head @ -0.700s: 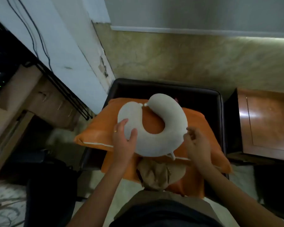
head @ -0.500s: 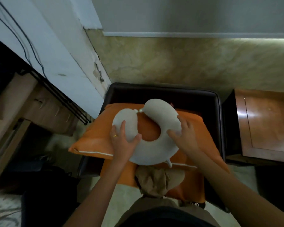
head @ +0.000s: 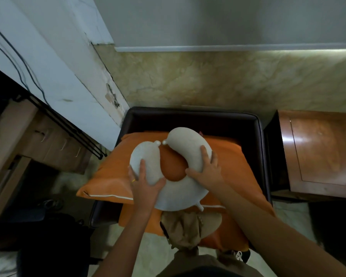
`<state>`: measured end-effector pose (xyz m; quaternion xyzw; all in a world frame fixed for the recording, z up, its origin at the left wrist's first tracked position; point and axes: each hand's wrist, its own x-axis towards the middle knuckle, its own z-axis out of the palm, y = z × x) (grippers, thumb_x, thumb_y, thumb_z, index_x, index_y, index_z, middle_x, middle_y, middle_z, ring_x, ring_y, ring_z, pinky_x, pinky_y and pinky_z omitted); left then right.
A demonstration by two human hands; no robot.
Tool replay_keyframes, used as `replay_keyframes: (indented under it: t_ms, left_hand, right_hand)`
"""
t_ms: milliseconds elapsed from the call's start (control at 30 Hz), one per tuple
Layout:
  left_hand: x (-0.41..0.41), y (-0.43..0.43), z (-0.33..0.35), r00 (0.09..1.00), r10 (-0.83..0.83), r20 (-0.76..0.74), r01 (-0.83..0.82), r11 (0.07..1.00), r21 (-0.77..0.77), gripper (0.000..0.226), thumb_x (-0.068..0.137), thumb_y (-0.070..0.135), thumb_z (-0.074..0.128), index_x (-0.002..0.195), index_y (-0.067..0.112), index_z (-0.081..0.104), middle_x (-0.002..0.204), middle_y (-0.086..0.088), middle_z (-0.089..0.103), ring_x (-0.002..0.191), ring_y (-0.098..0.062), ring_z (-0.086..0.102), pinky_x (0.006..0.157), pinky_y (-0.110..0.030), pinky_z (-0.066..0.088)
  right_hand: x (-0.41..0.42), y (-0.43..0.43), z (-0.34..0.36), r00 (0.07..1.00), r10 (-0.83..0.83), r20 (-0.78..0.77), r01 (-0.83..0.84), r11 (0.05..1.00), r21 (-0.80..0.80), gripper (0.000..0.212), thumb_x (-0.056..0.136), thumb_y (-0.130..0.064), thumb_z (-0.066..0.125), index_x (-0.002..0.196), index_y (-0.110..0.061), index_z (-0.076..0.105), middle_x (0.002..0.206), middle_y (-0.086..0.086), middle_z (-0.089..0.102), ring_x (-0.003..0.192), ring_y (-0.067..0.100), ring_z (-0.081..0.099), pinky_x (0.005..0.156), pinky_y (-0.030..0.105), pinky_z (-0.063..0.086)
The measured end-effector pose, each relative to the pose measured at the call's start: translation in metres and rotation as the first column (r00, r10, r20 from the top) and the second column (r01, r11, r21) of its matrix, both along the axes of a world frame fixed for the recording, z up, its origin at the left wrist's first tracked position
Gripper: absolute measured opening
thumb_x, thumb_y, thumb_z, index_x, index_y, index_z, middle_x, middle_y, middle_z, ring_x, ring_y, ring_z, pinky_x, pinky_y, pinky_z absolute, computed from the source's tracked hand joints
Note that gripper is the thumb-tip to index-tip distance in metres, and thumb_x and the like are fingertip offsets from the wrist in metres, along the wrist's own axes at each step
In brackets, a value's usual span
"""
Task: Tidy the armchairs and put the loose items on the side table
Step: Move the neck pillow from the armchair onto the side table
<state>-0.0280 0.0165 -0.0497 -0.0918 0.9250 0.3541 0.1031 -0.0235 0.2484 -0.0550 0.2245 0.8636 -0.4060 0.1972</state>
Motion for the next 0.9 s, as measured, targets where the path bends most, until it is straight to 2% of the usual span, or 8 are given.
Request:
replay_keyframes:
  t_ms: [200, 333, 467, 633, 800, 900]
  left_hand:
    - [0.004, -0.003, -0.008, 0.999, 0.013, -0.031, -0.011, 0.999, 0.049, 0.102, 0.077, 0.045, 0.080, 0.147, 0.059, 0.007, 0.165, -0.001, -0.006, 0.144, -0.037, 0.025, 0.108, -0.045, 0.039]
    - [0.017, 0.001, -0.003, 0.998, 0.038, -0.054, -0.035, 0.997, 0.070, 0.099, 0.077, 0.033, 0.082, 0.152, 0.048, 0.020, 0.166, -0.004, -0.003, 0.146, -0.036, 0.023, 0.106, -0.042, 0.038]
    - [0.035, 0.024, 0.006, 0.997, 0.036, -0.070, -0.031, 0.997, 0.069, 0.097, 0.078, 0.028, 0.081, 0.153, 0.045, 0.022, 0.167, -0.002, -0.002, 0.145, -0.033, 0.026, 0.103, -0.036, 0.041]
    - [0.070, 0.081, 0.019, 0.994, 0.000, -0.114, 0.008, 0.998, 0.067, 0.097, 0.079, 0.028, 0.079, 0.150, 0.053, 0.018, 0.167, 0.004, -0.004, 0.149, -0.030, 0.018, 0.106, -0.042, 0.042]
    - [0.124, 0.168, 0.032, 0.986, -0.008, -0.165, 0.016, 0.999, 0.051, 0.101, 0.079, 0.029, 0.079, 0.143, 0.065, 0.010, 0.167, 0.005, -0.003, 0.152, -0.030, 0.014, 0.110, -0.050, 0.042]
    - [0.146, 0.222, 0.034, 0.984, -0.039, -0.176, 0.044, 0.999, 0.020, 0.102, 0.079, 0.028, 0.080, 0.142, 0.065, 0.009, 0.167, 0.004, -0.004, 0.151, -0.032, 0.015, 0.109, -0.053, 0.042]
  right_hand:
    - [0.009, -0.011, -0.005, 0.997, -0.042, -0.059, 0.044, 0.998, 0.039, 0.100, 0.088, -0.053, 0.064, 0.152, -0.052, -0.013, 0.165, 0.004, -0.012, 0.144, 0.047, 0.015, 0.109, 0.056, 0.034]
    - [0.025, -0.005, -0.007, 0.996, -0.015, -0.088, 0.019, 0.999, 0.039, 0.098, 0.089, -0.050, 0.063, 0.153, -0.050, -0.011, 0.166, 0.005, -0.012, 0.147, 0.046, 0.010, 0.111, 0.057, 0.030]
    - [0.053, 0.013, -0.005, 0.989, -0.035, -0.142, 0.038, 0.999, 0.020, 0.097, 0.090, -0.047, 0.063, 0.153, -0.051, -0.010, 0.166, 0.004, -0.009, 0.146, 0.044, 0.013, 0.109, 0.055, 0.032]
    - [0.096, 0.070, -0.002, 0.975, -0.080, -0.205, 0.079, 0.997, -0.010, 0.097, 0.088, -0.049, 0.063, 0.148, -0.060, -0.013, 0.166, 0.002, -0.007, 0.146, 0.045, 0.015, 0.111, 0.059, 0.034]
    - [0.146, 0.155, 0.004, 0.962, -0.093, -0.256, 0.092, 0.996, -0.014, 0.098, 0.087, -0.048, 0.064, 0.150, -0.056, -0.011, 0.164, -0.005, -0.008, 0.145, 0.040, 0.016, 0.110, 0.057, 0.036]
    - [0.171, 0.207, 0.004, 0.953, -0.126, -0.276, 0.116, 0.992, -0.051, 0.096, 0.078, -0.059, 0.057, 0.148, -0.060, -0.010, 0.164, -0.007, -0.005, 0.144, 0.041, 0.017, 0.109, 0.059, 0.038]
